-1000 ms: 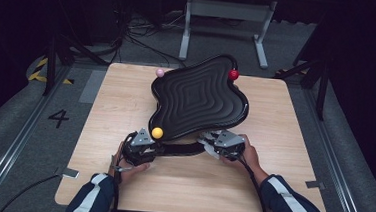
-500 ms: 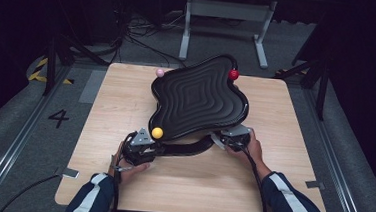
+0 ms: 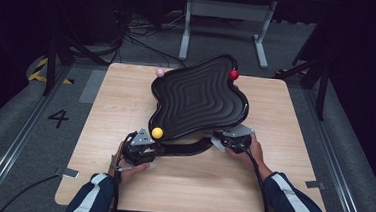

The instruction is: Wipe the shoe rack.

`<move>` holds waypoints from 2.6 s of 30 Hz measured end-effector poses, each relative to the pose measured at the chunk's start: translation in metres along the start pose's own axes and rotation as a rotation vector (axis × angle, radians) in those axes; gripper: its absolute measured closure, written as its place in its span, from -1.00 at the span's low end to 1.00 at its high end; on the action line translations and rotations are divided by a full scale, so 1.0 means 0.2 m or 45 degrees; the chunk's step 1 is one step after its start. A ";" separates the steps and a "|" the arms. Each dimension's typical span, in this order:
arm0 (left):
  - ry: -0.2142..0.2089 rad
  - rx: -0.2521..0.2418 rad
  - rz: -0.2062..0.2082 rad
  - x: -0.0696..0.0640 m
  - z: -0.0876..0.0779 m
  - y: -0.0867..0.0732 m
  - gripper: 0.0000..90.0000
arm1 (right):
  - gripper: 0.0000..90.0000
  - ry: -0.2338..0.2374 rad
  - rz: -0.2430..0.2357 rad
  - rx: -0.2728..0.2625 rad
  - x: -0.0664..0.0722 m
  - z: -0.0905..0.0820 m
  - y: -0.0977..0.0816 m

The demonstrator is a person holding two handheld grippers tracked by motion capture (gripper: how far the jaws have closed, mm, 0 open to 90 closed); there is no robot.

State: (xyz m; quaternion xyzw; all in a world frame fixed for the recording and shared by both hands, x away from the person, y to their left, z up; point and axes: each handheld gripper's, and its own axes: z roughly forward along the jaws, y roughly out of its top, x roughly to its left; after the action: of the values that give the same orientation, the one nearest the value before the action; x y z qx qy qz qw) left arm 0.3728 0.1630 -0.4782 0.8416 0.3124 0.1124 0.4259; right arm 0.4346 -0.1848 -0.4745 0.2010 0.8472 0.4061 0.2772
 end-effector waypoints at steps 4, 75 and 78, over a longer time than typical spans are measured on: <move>0.001 0.000 0.000 0.00 0.00 0.00 0.62 | 0.69 0.043 -0.044 0.011 0.04 -0.01 0.02; -0.058 0.005 0.063 -0.14 0.10 0.06 0.61 | 0.70 -0.037 -0.067 0.028 0.03 0.00 -0.01; -0.060 0.005 0.056 -0.14 0.10 0.06 0.61 | 0.70 -0.064 -0.050 0.034 0.01 0.00 -0.02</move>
State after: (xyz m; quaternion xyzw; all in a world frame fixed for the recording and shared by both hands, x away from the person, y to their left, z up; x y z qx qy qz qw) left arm 0.3644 0.1276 -0.4786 0.8515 0.2839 0.1015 0.4290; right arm 0.4320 -0.1865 -0.4782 0.1982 0.8491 0.3841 0.3035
